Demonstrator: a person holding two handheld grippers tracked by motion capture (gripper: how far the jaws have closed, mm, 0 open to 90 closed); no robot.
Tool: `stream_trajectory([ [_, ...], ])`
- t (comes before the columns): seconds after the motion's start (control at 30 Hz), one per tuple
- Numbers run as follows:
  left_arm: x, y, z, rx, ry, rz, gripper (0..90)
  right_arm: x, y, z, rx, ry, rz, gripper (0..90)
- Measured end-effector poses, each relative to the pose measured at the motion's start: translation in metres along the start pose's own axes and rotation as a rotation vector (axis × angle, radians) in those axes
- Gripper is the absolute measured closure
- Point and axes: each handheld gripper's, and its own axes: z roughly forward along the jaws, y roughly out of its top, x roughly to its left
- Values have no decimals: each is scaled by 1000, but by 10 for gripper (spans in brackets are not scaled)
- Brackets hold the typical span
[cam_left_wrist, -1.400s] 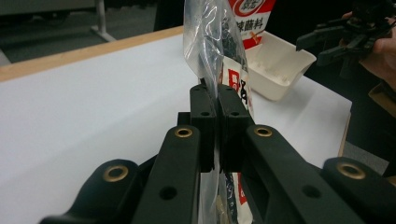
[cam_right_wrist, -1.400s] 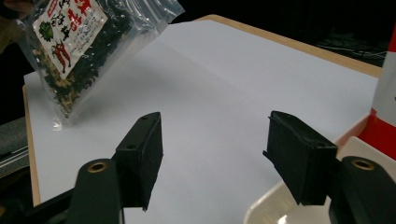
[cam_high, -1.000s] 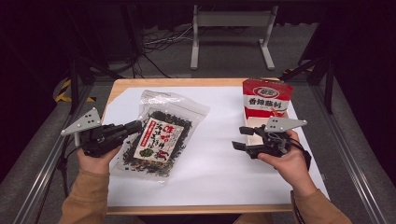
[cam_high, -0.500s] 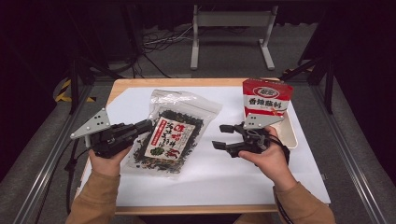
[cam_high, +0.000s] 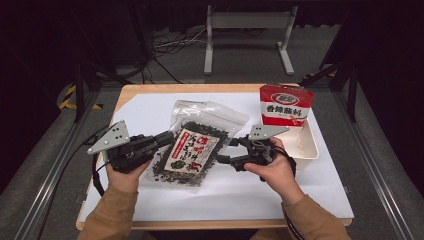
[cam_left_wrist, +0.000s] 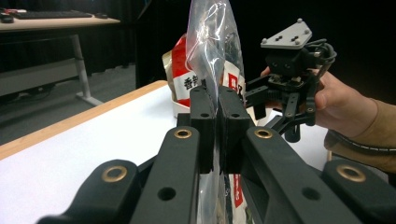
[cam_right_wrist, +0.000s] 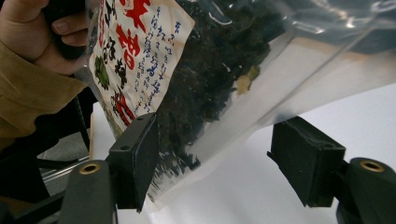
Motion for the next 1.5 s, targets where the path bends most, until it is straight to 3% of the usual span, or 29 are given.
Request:
stream_trajectory([
  [0.37, -6, -2, 3, -13, -28, 32, 866, 6, 0, 7, -47, 58, -3, 332],
  [0.53, -7, -3, 3, -26, -43, 30, 866, 7, 1, 6, -74, 102, 0, 388],
  [0.63, -7, -4, 4, -31, -44, 32, 865, 7, 1, 5, -69, 108, -3, 422],
  [0.7, -6, -5, 4, -33, -47, 31, 864, 8, 2, 3, -58, 115, -21, 507],
  [0.77, -5, -5, 4, -30, -48, 31, 863, 8, 3, 2, -51, 119, -30, 533],
  [1.0, -3, -7, 3, -43, -48, 23, 857, 8, 5, -3, -40, 184, -72, 670],
  [1.33, 0, -9, 3, -45, -48, 10, 845, 11, 8, -9, -38, 230, -67, 749],
  [1.5, 2, -9, 2, -46, -37, -4, 765, 12, 10, -11, -37, 230, -81, 757],
])
